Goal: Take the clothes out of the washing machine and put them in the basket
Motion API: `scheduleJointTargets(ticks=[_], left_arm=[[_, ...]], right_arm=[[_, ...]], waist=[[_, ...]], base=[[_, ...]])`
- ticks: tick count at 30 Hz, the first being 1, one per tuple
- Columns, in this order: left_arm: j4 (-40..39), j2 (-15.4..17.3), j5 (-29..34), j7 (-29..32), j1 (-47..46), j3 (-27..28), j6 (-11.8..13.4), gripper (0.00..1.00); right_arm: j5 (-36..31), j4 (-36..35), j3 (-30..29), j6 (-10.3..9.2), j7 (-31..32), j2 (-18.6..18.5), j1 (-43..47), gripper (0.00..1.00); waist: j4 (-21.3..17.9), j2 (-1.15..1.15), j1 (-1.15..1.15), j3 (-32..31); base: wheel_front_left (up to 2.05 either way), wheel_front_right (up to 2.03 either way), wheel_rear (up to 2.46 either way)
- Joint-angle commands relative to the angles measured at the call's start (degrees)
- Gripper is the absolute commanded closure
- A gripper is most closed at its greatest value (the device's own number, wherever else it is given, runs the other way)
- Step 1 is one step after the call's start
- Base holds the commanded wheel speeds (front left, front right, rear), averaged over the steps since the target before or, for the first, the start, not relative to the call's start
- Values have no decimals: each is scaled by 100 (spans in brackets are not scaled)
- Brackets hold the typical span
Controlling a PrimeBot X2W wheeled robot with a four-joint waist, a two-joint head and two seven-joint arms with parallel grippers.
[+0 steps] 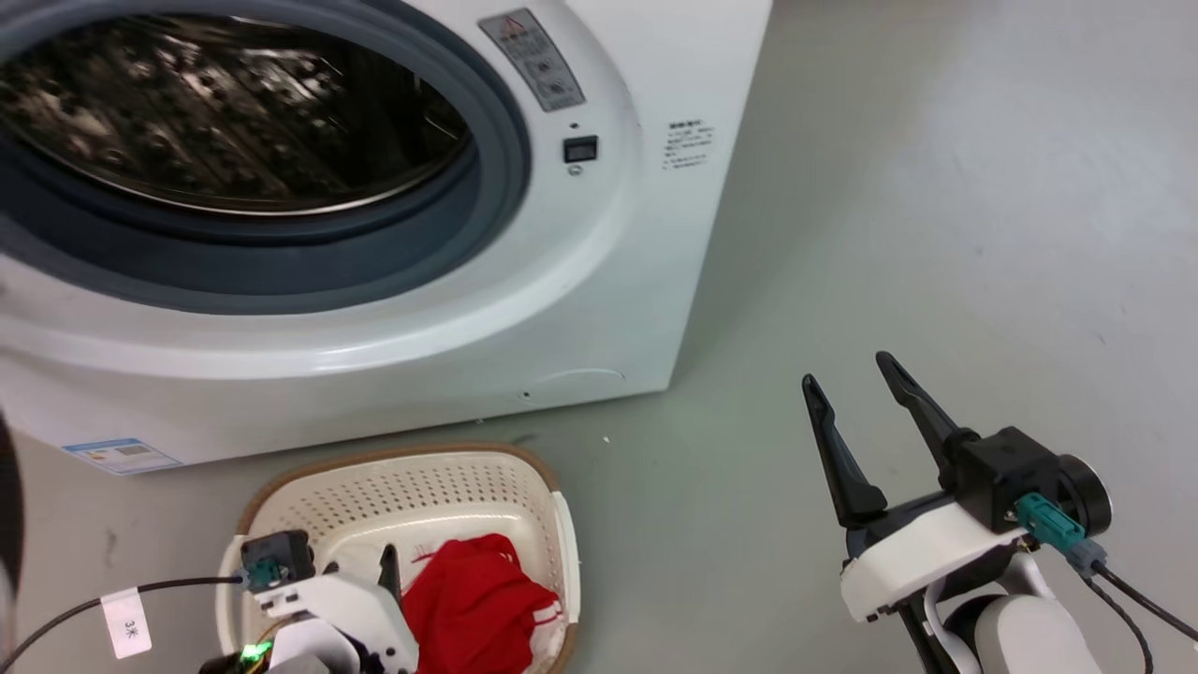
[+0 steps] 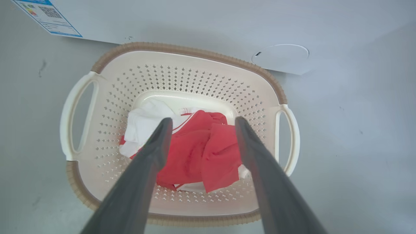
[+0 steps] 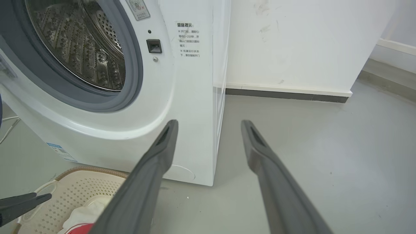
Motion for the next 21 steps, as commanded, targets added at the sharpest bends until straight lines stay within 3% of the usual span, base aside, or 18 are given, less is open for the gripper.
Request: scheduleJointTargets(ticks=[1, 21], left_arm=[[-120, 29, 49, -35, 51, 17, 30, 0], [-4549, 73, 1668, -29, 1607, 770, 537, 0]], right_arm=[[-40, -43, -27, -4, 23, 6, 89, 0], [-101, -416, -302, -4, 334, 6, 813, 0]], waist=[[276, 0, 1, -286], [838, 0, 1, -1331]], base=[[0, 0, 0], [0, 0, 0]])
